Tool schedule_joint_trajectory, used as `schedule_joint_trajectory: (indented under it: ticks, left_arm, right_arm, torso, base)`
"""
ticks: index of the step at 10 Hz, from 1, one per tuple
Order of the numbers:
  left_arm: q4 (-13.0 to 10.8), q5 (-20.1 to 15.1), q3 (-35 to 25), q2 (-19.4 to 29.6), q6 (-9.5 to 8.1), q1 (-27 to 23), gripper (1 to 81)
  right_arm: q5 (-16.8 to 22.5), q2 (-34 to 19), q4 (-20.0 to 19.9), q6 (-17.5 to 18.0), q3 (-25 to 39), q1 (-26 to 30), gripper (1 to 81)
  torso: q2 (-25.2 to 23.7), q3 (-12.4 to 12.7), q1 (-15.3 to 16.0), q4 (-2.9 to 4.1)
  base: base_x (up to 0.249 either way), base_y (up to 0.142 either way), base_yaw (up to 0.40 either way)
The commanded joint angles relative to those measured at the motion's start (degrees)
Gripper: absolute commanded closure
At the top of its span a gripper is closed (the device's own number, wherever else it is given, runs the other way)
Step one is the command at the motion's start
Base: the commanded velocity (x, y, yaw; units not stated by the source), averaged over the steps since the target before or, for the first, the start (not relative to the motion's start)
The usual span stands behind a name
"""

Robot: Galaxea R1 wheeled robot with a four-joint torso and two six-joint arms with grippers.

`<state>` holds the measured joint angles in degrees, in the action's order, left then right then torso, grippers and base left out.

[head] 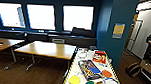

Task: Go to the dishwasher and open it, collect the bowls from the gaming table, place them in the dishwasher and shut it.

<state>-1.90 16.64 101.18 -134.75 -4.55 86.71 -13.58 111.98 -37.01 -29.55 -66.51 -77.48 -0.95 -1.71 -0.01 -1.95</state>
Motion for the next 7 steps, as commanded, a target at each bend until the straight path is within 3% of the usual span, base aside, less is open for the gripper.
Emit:
schedule_joint_trajectory:
  ticks: [1,3,4,7]
  left_arm:
    - [-0.21,-2.13,-0.64,1.33,-0.02,-2.73,1.0]
    - [-0.47,-2.13,-0.54,0.54,0.06,-2.73,1.0]
    - [-0.65,-2.23,-0.46,0.01,0.06,-2.73,1.0]
    - [-0.65,-2.40,0.68,-1.22,0.06,-2.73,1.0]
  right_arm:
    - [1.45,-9.46,-6.91,-0.16,8.69,11.32,1.0]
    - [2.93,-11.92,-10.96,-0.24,8.51,15.90,1.0]
    - [5.56,-13.24,-12.56,-0.24,7.91,18.35,1.0]
    - [9.98,-12.90,-15.28,-0.16,4.74,23.45,1.0]
  torso:
    - [0.00,0.00,0.01,0.00]
    - [0.00,0.00,0.01,0.00]
    - [0.00,0.00,0.01,0.00]
    - [0.00,0.00,0.01,0.00]
  base:
    - [0.000,0.000,0.000]
    - [0.000,0.000,0.000]
    - [0.000,0.000,0.000]
    - [0.000,0.000,0.000]
